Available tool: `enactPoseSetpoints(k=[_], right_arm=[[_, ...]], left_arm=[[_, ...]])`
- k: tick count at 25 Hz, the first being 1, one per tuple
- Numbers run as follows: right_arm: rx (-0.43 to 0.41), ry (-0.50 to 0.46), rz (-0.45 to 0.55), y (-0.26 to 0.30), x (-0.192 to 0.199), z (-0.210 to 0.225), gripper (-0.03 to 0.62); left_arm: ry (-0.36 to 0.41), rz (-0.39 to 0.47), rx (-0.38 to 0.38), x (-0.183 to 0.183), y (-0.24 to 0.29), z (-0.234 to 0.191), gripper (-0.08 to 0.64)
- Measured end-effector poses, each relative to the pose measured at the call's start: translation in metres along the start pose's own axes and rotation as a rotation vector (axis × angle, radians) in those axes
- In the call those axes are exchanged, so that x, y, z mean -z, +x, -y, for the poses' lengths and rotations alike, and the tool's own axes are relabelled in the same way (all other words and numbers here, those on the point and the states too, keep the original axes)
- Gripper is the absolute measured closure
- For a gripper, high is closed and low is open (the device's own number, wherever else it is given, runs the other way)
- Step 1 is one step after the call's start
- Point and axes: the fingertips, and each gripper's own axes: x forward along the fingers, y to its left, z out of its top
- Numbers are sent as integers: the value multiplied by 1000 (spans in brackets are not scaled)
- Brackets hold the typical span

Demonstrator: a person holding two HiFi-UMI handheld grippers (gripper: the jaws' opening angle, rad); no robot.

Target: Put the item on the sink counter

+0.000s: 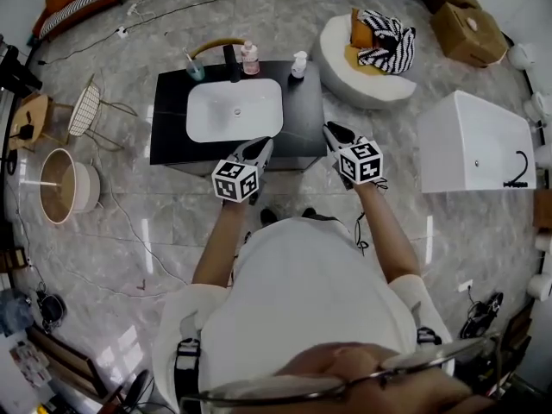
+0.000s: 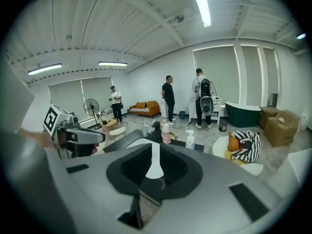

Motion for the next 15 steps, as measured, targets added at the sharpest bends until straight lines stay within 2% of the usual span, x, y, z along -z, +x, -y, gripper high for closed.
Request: enactPoseSetpoints(k=[3, 10, 15], right_arm=[[-8, 19, 37, -16, -7, 6, 549], [-28, -2, 115, -45, -21, 19, 577], [-48, -4, 155, -53, -34, 26, 584]], left_arm=[[1, 12, -14, -7, 5, 13, 555], [22, 68, -46, -31, 13, 36, 555], [38, 76, -48, -41, 17, 46, 555]])
